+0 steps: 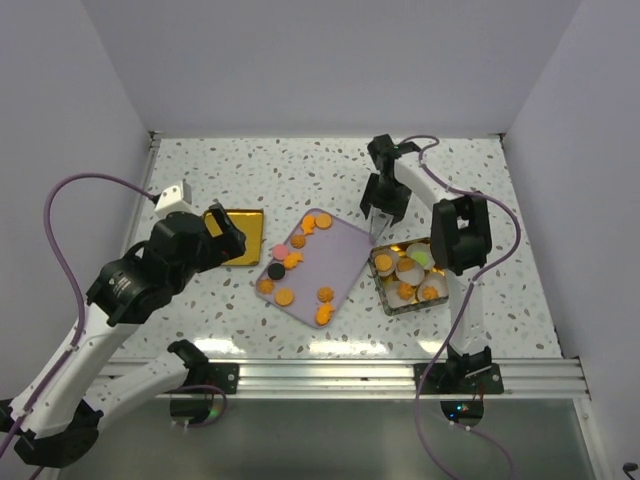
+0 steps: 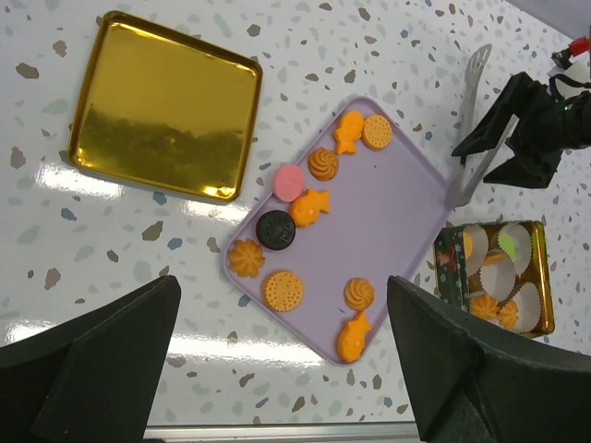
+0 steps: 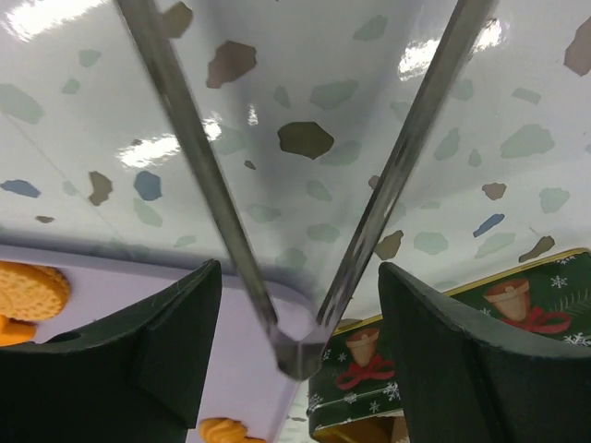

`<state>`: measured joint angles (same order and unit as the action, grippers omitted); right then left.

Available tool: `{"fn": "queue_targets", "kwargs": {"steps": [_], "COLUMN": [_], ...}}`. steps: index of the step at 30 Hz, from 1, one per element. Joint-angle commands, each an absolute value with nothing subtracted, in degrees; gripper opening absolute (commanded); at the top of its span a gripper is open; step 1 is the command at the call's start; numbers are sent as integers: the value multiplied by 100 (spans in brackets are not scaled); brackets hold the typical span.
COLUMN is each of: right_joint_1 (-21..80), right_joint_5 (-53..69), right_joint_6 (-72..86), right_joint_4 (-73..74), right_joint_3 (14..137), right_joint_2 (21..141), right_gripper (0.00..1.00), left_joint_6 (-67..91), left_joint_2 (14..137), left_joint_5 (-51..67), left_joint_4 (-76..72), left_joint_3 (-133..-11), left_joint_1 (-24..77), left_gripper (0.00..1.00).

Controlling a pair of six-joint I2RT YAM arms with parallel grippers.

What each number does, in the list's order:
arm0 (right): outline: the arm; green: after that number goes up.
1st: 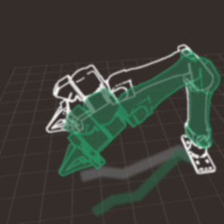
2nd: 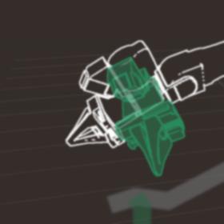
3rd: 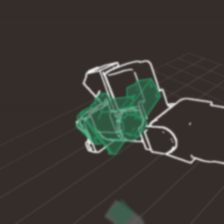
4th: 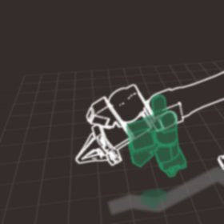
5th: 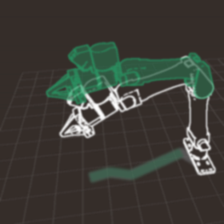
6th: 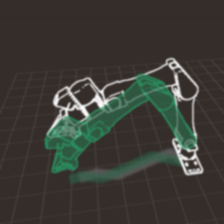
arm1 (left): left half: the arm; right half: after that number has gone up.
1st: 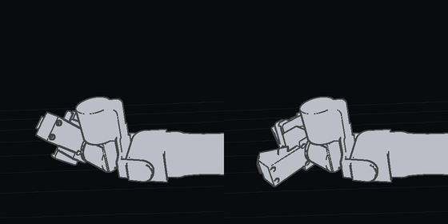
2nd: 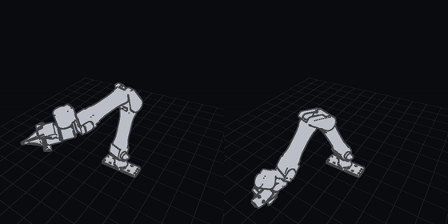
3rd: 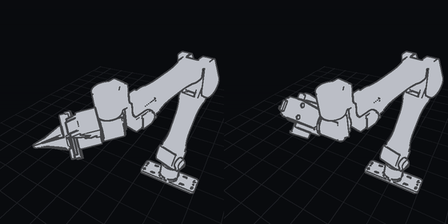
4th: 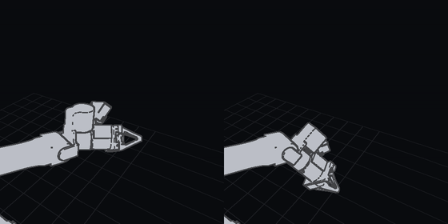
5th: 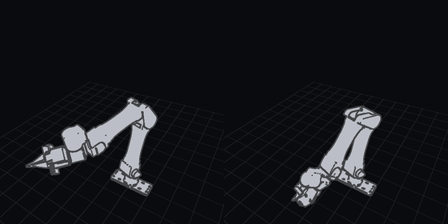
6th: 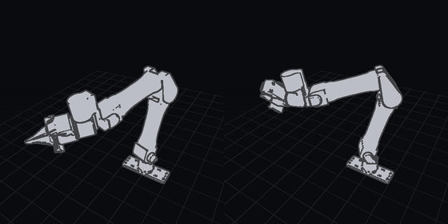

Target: Pack the cookies

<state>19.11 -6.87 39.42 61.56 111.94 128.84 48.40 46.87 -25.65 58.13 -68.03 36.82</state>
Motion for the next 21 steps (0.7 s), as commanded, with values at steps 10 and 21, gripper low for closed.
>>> {"fn": "queue_targets", "kwargs": {"steps": [10,21], "right_joint_1": [1872,1881], "right_joint_5": [-589,-510], "right_joint_6": [3657,3489], "right_joint_4": [5880,6460], "right_joint_3": [10687,11734], "right_joint_2": [12718,11595], "right_gripper": [79,86], "left_joint_6": [4816,4369], "left_joint_2": [4807,5676], "left_joint_5": [-2672,-2690], "left_joint_4": [5783,5546], "left_joint_3": [-6838,-6996], "left_joint_1": [3665,3630], "left_gripper": [100,100]}}
